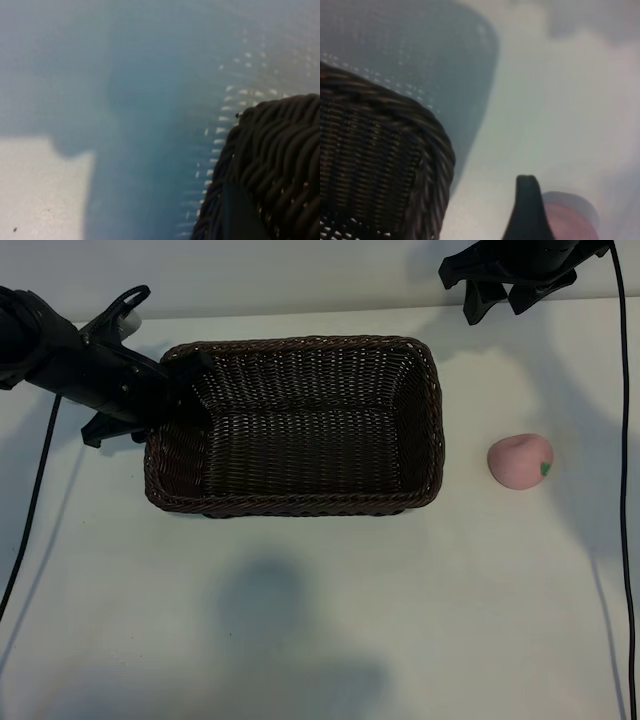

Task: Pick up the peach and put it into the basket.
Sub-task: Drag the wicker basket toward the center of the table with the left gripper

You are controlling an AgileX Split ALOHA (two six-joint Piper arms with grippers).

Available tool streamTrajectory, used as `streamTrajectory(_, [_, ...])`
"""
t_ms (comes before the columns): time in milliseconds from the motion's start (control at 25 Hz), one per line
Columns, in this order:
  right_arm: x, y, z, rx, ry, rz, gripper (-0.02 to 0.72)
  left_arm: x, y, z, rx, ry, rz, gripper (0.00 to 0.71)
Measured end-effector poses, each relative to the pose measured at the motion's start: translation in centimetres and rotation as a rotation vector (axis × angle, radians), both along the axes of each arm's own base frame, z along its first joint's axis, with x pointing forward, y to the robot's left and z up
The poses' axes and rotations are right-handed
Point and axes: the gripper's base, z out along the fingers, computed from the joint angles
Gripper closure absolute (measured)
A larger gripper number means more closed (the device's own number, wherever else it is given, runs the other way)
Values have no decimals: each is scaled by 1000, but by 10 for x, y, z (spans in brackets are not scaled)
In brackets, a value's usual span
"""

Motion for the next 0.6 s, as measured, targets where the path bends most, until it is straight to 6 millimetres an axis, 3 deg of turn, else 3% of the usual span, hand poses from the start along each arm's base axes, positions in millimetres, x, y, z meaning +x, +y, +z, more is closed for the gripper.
streamTrajectory(280, [0, 0, 0, 0, 0, 0, 185, 0, 0, 0, -1, 1, -1, 357])
streamTrajectory(360, [0, 0, 0, 0, 0, 0, 185, 0, 0, 2, -5, -3, -1, 304])
streamTrajectory(520, [0, 0, 0, 0, 0, 0, 185, -1, -1, 5, -15, -1, -5, 127])
streamTrajectory(600, [0, 0, 0, 0, 0, 0, 185, -2, -2, 5, -18, 7, -13, 92])
